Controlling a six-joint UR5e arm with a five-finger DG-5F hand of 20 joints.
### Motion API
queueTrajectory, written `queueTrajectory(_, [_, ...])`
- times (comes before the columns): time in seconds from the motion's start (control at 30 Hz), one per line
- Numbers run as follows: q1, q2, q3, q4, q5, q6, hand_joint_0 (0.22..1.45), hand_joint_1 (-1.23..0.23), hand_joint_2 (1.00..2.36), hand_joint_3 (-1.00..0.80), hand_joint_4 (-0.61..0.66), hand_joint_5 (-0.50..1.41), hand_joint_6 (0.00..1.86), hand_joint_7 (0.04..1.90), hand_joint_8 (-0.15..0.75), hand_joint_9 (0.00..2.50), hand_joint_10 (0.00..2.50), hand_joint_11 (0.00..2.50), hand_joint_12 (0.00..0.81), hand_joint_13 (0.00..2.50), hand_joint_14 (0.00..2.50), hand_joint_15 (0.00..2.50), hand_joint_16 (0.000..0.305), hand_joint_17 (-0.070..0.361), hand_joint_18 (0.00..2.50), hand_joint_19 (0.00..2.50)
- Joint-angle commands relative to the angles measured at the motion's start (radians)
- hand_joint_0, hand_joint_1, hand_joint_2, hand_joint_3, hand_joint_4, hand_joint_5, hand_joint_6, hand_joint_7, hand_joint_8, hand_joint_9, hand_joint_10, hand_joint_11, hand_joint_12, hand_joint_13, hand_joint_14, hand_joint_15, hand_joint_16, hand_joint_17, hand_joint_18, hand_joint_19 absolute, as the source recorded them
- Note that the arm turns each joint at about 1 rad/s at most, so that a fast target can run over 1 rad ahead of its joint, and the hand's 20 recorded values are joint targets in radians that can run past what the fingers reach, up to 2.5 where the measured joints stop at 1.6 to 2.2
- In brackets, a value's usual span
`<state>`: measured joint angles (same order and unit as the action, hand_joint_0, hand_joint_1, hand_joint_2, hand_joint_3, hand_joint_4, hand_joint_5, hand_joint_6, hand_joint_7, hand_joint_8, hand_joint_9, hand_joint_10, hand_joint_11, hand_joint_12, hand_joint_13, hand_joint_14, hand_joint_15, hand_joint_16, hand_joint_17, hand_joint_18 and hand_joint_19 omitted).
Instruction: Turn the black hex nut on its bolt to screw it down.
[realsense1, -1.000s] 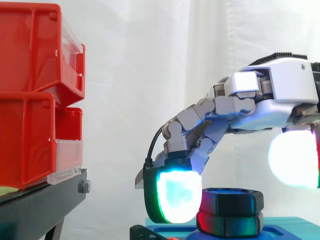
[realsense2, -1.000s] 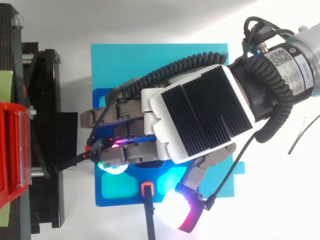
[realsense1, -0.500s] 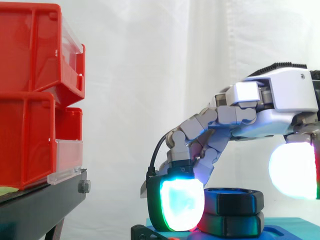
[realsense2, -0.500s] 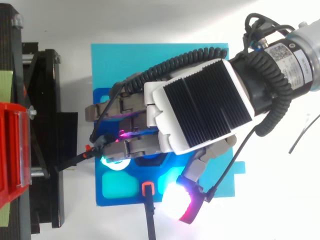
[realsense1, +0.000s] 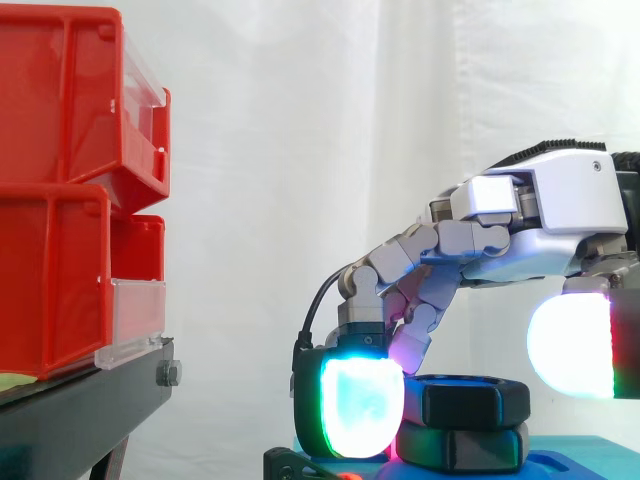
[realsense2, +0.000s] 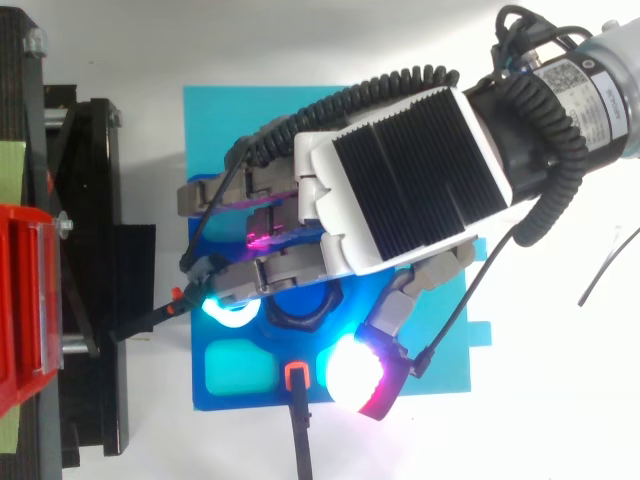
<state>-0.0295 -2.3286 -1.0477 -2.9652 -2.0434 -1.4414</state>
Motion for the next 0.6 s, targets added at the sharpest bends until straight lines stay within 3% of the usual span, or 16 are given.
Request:
queueTrajectory(0.0, [-0.004,0.0,0.0,0.0,-0.001,0.001,0.43,-0.32,1.0,-0.5,0.26,-0.08,0.7,1.03,0.365,0.96,0.01,0.55,0.378,0.61,0.0,0.14,0.057,0.127,0.7,0.39])
queueTrajectory(0.57, [-0.01,0.0,0.0,0.0,-0.001,0.0,0.41,-0.36,1.0,-0.5,0.35,-0.08,0.68,1.04,0.374,0.96,0.01,0.55,0.39,0.62,0.0,0.14,0.059,0.132,0.72,0.38])
